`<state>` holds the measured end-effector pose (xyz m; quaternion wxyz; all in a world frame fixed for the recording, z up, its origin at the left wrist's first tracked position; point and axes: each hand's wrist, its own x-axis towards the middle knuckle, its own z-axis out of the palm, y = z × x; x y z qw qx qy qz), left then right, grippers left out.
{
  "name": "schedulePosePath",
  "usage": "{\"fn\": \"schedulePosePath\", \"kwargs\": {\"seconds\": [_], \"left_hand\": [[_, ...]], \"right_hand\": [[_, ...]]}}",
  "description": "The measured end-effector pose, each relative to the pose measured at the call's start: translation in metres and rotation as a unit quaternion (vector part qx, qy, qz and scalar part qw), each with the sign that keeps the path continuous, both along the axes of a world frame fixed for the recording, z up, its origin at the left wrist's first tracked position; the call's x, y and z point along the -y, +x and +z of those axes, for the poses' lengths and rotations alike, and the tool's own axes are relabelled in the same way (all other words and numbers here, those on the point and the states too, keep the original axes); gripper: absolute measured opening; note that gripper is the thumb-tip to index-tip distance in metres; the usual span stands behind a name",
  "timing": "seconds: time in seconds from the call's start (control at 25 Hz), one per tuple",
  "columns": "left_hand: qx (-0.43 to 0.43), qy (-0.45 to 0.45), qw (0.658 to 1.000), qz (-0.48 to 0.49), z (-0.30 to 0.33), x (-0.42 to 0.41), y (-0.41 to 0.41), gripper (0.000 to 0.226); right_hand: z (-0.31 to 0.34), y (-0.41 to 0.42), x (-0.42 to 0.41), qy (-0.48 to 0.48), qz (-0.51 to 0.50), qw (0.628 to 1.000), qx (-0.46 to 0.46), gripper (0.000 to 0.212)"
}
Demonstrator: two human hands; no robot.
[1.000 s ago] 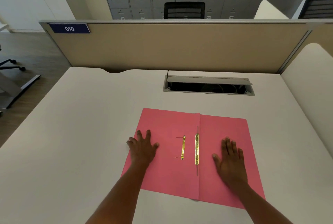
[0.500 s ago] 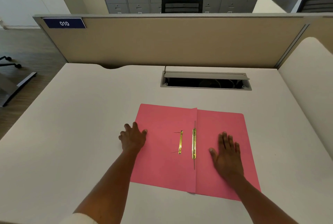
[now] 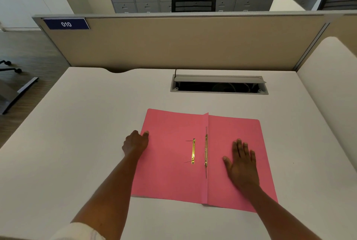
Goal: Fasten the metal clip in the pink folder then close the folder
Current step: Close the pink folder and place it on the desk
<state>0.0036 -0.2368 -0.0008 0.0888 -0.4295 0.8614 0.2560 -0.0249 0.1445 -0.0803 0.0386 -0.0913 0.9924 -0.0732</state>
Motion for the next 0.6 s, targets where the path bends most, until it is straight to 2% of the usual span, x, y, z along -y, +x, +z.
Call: {"fn": "schedulePosePath", "kwargs": {"seconds": [0.16,0.28,0.48,0.6], "left_hand": [[-0.02,-0.041,0.999,-0.015,0.014,-0.009,-0.002,0.052],[-0.052,-0.011,0.999,0.001,0.028,-0.013,-0.002,0.048],[-0.098,-0.043,0.994,0.003,0.063,-0.026,-0.006,0.036],[-0.107,-0.005,0.994,-0.022,0.085,-0.038,-0.013,0.023]], "right_hand": [[0.001,0.0,0.0,-0.007,0.004,1.0,0.002,0.084],[0.001,0.0,0.0,-0.012,0.004,1.0,0.002,0.086],[0.003,0.001,0.0,-0.011,0.003,1.0,0.009,0.083],[0.002,0.001,0.0,-0.014,0.004,1.0,0.013,0.082]]}}
